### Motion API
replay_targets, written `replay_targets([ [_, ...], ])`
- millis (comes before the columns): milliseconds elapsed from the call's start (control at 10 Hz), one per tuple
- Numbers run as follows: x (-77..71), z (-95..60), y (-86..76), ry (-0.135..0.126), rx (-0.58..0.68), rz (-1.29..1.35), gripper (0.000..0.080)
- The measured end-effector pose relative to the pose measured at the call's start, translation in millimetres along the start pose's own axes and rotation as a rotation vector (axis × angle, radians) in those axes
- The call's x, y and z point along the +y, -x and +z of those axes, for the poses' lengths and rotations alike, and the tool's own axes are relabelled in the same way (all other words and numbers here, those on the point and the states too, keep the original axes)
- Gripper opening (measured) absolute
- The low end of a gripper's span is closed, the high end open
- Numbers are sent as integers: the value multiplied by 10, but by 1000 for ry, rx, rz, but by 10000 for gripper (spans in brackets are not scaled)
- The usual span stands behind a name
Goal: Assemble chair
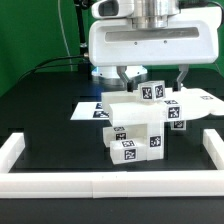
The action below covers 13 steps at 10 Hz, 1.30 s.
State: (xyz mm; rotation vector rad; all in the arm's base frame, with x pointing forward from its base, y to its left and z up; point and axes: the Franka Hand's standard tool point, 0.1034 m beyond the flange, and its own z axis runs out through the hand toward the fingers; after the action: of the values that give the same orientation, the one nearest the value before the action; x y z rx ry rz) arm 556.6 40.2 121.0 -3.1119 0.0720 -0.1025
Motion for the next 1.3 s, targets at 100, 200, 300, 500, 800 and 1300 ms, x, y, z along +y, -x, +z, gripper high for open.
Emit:
replay_targets([
  [100, -43, -14, 28, 7, 18, -61, 649],
  [200, -16, -47, 34, 7, 47, -62, 648],
  [300, 6, -35, 45, 14, 41, -147, 648],
  [500, 20, -26, 47, 20, 39, -283, 648],
  [800, 31, 4, 54, 33, 56, -378, 622],
  [1300, 27, 13, 58, 19, 59, -110, 285],
])
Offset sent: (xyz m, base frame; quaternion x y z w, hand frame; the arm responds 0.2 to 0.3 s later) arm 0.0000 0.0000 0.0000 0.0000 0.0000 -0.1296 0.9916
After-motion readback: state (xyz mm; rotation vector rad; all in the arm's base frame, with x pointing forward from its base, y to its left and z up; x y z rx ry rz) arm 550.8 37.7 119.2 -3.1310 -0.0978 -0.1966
